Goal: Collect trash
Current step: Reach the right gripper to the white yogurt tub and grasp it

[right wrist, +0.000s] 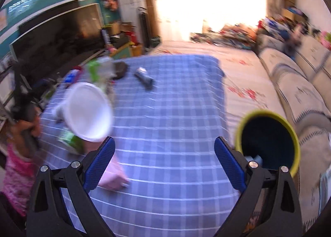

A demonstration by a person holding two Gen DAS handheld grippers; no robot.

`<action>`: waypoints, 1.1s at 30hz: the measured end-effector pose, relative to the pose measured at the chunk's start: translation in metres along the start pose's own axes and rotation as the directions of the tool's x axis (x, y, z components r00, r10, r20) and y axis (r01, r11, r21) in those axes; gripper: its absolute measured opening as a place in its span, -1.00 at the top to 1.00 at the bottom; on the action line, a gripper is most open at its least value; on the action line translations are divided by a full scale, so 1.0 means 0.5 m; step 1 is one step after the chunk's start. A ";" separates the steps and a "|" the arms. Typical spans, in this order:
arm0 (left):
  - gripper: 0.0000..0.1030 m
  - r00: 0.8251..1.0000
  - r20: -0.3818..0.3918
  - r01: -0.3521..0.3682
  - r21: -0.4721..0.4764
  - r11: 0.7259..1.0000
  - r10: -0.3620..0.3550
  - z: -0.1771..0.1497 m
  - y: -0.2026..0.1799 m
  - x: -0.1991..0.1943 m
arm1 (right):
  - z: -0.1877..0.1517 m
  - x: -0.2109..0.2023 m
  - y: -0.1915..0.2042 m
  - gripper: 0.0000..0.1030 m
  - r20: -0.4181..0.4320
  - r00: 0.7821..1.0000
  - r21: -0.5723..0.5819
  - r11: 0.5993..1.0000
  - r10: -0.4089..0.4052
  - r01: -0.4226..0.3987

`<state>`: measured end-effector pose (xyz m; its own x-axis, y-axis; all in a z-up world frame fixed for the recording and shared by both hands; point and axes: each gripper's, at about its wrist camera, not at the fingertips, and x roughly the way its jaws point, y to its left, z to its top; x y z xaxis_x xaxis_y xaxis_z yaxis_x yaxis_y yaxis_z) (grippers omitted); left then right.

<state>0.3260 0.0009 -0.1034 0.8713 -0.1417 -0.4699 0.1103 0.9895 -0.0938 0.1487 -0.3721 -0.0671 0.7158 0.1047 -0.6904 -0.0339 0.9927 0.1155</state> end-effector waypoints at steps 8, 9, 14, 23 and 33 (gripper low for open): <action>-0.89 1.000 -0.016 -0.008 -0.031 0.999 0.008 -0.045 0.027 0.001 | 0.044 -0.003 0.127 -0.78 0.030 0.985 -0.138 0.977 0.170 -0.164; -0.89 1.000 -0.013 -0.006 -0.025 1.000 0.005 -0.046 0.024 0.000 | 0.045 0.001 0.144 -0.78 0.025 0.983 -0.155 0.972 0.181 -0.175; -0.89 1.000 -0.007 -0.006 0.009 1.000 0.006 -0.052 0.015 -0.009 | 0.047 0.038 0.196 -0.32 -0.023 0.975 -0.198 0.955 0.219 -0.219; -0.89 1.000 -0.010 0.019 -0.015 1.000 -0.020 -0.056 0.017 -0.014 | 0.044 0.075 0.227 0.29 -0.078 0.964 -0.183 0.947 0.256 -0.266; -0.89 1.000 -0.013 0.027 -0.001 1.000 -0.027 -0.057 0.008 -0.014 | 0.039 0.067 0.248 0.90 -0.077 0.958 -0.206 0.935 0.277 -0.287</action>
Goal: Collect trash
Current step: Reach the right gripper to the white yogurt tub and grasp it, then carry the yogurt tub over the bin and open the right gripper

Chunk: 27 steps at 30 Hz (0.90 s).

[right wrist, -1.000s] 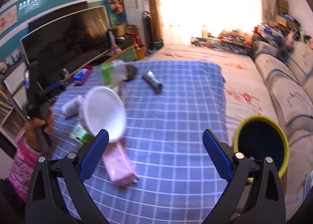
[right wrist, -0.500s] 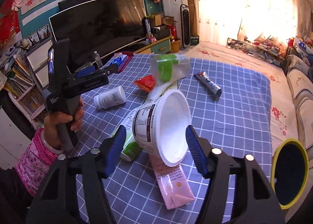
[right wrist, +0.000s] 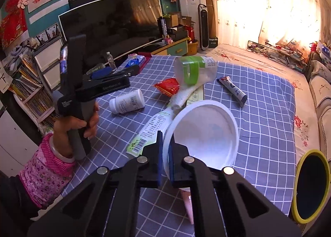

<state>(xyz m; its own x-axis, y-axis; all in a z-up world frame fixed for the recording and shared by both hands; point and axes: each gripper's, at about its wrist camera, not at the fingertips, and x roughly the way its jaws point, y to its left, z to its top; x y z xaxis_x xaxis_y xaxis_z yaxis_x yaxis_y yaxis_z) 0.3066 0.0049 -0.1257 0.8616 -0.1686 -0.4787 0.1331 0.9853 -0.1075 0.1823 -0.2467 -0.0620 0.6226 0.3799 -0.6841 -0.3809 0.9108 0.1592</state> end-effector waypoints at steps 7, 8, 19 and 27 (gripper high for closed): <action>-0.89 1.000 -0.003 0.002 0.003 1.000 -0.002 -0.001 -0.003 0.001 | 0.008 -0.066 -0.030 0.90 0.083 0.995 0.019 0.998 -0.062 0.061; -0.89 1.000 -0.003 0.001 0.004 1.000 -0.001 -0.001 -0.004 0.002 | 0.009 -0.072 -0.045 0.90 0.089 0.992 0.033 0.996 -0.086 0.083; -0.89 1.000 -0.005 0.002 0.011 1.000 -0.002 -0.005 -0.007 0.004 | -0.057 -0.064 -0.395 0.90 -0.107 0.865 0.290 0.817 -0.490 0.499; -0.89 1.000 -0.008 -0.001 0.017 1.000 0.001 -0.006 -0.010 0.006 | -0.175 0.001 -0.613 0.90 -0.344 0.753 0.361 0.661 -0.562 0.658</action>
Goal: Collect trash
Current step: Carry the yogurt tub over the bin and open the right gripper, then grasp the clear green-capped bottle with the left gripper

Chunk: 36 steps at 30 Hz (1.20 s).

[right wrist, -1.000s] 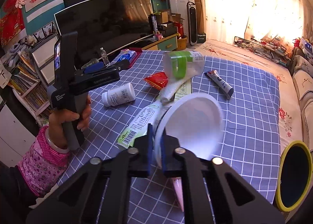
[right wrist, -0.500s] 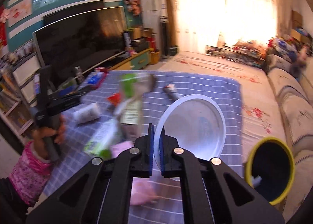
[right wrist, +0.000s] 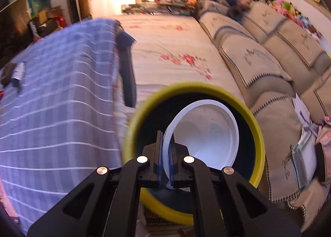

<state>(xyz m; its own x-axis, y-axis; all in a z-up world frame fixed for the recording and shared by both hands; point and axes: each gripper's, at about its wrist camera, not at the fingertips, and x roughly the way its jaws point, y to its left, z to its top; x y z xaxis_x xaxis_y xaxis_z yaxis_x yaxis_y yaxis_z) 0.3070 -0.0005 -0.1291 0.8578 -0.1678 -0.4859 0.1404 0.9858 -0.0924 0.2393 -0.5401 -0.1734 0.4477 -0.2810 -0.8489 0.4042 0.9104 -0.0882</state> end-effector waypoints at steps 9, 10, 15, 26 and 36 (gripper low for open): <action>-0.89 1.000 -0.008 -0.003 0.002 1.000 0.003 -0.001 0.001 0.007 | -0.021 0.106 -0.059 0.44 -0.097 0.994 0.040 0.998 -0.041 0.045; -0.89 1.000 -0.008 -0.003 0.002 1.000 0.003 -0.001 0.001 0.007 | -0.023 0.110 -0.067 0.39 -0.104 0.993 0.049 0.997 -0.050 0.055; -0.89 1.000 -0.010 0.000 0.000 1.000 0.000 -0.001 0.000 0.007 | -0.014 0.048 -0.070 0.39 -0.051 0.998 0.131 0.990 -0.041 0.048; -0.89 1.000 -0.013 -0.010 0.023 1.000 0.010 -0.002 -0.009 0.012 | 0.100 -0.252 0.159 -0.30 0.547 0.789 0.011 0.940 0.280 -0.341; -0.89 0.999 -0.049 -0.012 0.069 0.998 0.016 -0.013 -0.032 0.037 | 0.088 -0.163 0.235 -0.36 0.481 0.805 -0.012 0.920 0.348 -0.391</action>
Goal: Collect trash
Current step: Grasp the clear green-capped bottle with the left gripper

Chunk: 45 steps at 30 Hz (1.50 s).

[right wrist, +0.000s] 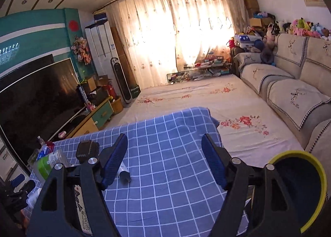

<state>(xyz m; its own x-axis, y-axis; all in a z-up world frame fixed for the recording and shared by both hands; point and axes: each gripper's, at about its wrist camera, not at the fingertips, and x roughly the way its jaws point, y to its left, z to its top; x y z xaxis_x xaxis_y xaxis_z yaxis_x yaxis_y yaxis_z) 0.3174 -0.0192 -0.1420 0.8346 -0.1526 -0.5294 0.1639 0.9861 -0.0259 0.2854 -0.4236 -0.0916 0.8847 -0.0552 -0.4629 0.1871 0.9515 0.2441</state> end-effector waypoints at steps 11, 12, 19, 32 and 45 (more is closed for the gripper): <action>-0.89 0.994 -0.056 0.100 0.037 0.994 -0.098 -0.020 -0.100 -0.121 | 0.011 -0.037 -0.026 -0.41 0.041 0.999 0.081 0.996 0.036 -0.039; -0.89 0.992 -0.066 0.112 0.038 0.993 -0.109 -0.034 -0.113 -0.136 | 0.013 -0.039 -0.031 -0.41 0.042 0.998 0.087 0.995 0.037 -0.041; -0.89 0.986 -0.154 0.073 0.069 0.995 -0.062 -0.126 -0.190 -0.166 | 0.014 -0.041 -0.038 -0.43 0.036 0.997 0.126 0.990 0.066 -0.070; -0.57 0.955 -0.294 0.043 0.031 0.999 -0.032 -0.168 -0.207 -0.109 | 0.017 -0.039 -0.048 -0.45 0.026 0.997 0.149 0.985 0.079 -0.082; 0.00 0.974 -0.227 0.019 0.043 0.999 -0.009 -0.151 -0.167 -0.138 | 0.010 -0.026 -0.049 -0.45 0.010 0.997 0.142 0.986 0.081 -0.082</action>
<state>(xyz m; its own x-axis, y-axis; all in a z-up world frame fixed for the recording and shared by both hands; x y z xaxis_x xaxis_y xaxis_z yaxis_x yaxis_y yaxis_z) 0.2064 -0.0859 -0.1673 0.6916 -0.1426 -0.7081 0.2023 0.9793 0.0004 0.2715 -0.4475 -0.0873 0.9012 0.0190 -0.4330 0.1731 0.9001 0.3997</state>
